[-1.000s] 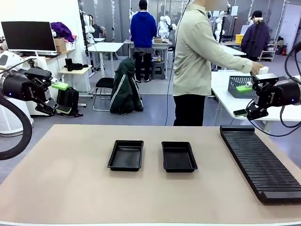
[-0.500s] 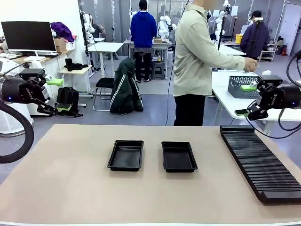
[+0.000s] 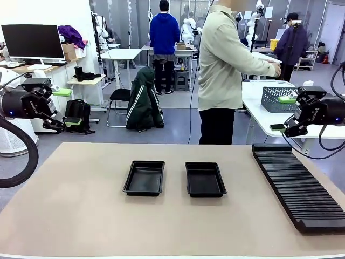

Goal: Inspect and transfer BCBs to ESD trays.
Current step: Pick up the Blank PCB from the PCB Rack and place it in the left ESD tray.

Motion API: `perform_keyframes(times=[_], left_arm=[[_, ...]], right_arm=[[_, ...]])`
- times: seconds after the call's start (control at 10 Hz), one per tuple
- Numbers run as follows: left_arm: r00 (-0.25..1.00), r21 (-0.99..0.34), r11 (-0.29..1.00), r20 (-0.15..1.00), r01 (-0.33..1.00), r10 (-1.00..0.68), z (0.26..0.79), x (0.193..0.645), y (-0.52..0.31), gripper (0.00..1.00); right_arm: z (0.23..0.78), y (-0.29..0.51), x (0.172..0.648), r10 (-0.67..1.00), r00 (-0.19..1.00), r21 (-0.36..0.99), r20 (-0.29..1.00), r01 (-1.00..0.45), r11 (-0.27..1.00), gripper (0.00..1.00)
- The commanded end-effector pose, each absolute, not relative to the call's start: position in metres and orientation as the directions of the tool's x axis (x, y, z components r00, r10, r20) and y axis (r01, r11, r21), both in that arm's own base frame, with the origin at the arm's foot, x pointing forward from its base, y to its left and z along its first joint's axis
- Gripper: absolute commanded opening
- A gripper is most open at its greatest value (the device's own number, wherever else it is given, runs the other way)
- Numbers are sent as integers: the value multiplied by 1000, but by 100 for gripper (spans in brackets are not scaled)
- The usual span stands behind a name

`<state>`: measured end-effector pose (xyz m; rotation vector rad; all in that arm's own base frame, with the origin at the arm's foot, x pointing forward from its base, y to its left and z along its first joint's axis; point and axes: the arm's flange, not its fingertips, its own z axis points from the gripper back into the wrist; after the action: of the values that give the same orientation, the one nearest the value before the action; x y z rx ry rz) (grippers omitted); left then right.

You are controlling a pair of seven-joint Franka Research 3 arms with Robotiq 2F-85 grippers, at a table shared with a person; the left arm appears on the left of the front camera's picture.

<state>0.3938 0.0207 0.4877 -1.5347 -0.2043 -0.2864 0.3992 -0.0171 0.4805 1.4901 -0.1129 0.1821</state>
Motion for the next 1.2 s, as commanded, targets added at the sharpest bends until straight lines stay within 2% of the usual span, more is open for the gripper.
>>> perform_keyframes(times=[0.0, 0.2, 0.5, 0.8, 1.1], left_arm=[[951, -952, 10, 303, 304, -54, 489, 393, 22, 100], [950, -951, 14, 307, 308, -56, 488, 394, 20, 100], [961, -962, -49, 270, 267, -63, 486, 398, 29, 100], [970, -970, -25, 241, 240, -18, 483, 389, 40, 100], [965, -965, -16, 264, 263, -9, 488, 378, 48, 100]], right_arm=[[481, -16, 398, 60, 984, 982, 169, -173, 75, 100], [481, -16, 398, 60, 984, 982, 169, -173, 75, 100], [480, -27, 399, 40, 985, 983, 170, -172, 69, 100], [482, -54, 397, -102, 981, 985, 162, -155, 79, 100], [485, -68, 395, -149, 982, 990, 112, -98, 97, 100]])
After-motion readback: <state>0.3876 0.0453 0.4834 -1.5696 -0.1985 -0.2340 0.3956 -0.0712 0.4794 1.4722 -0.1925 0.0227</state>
